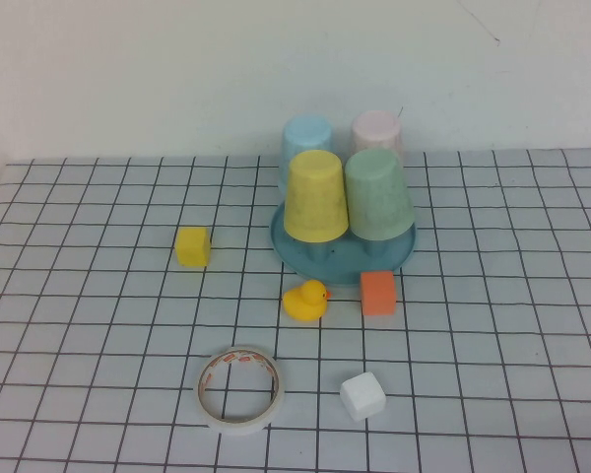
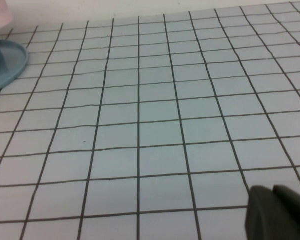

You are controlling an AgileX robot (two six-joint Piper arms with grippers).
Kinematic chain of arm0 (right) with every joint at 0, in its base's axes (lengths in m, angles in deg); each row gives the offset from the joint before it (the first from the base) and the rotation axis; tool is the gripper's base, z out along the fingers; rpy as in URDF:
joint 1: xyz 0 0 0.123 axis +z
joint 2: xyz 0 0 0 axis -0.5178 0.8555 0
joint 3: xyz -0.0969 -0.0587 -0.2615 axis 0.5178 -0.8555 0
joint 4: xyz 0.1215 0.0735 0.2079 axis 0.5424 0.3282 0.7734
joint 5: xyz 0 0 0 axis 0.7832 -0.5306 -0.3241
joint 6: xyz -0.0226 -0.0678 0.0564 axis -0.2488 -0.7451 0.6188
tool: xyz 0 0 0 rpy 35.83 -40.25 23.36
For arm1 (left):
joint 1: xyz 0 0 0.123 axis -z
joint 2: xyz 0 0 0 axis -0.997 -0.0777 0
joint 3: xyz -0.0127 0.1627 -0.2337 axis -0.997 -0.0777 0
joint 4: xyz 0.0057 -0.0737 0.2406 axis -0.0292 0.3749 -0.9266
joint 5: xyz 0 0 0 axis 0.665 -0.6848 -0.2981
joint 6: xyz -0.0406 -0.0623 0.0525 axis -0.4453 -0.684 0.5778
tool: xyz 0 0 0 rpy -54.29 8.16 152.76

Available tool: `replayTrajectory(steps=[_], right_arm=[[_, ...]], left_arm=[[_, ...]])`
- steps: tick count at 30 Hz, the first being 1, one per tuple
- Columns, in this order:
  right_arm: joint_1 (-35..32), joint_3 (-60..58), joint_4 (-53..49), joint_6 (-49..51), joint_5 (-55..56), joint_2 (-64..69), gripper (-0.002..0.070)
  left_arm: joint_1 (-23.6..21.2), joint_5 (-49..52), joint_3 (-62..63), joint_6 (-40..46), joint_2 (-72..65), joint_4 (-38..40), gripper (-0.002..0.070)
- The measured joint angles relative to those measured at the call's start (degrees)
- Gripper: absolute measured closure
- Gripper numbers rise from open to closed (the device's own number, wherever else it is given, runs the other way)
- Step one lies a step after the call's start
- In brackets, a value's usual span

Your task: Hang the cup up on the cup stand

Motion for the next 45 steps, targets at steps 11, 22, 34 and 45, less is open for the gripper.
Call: replayTrajectory(steps=[11,22,34,45], right_arm=[[0.0,0.0,-0.9,0.0,0.0,0.0,0.0676],[0.0,0.0,-1.2,0.1,0.0,0.0,0.0677],[0.0,0.0,-1.2,0.1,0.0,0.0,0.0678],[0.0,0.0,-1.3,0.1,0.0,0.0,0.0678]], left_arm=[[0.0,0.0,0.0,0.0,0.0,0.0,0.0676],[0.0,0.1,0.0,0.0,0.0,0.0,0.0676],[0.0,-0.2,0.0,-0.5,0.0,-1.7,0.0676],[-11.0,-22.7,-1.2,-29.0,0.0,-42.5,0.0676]])
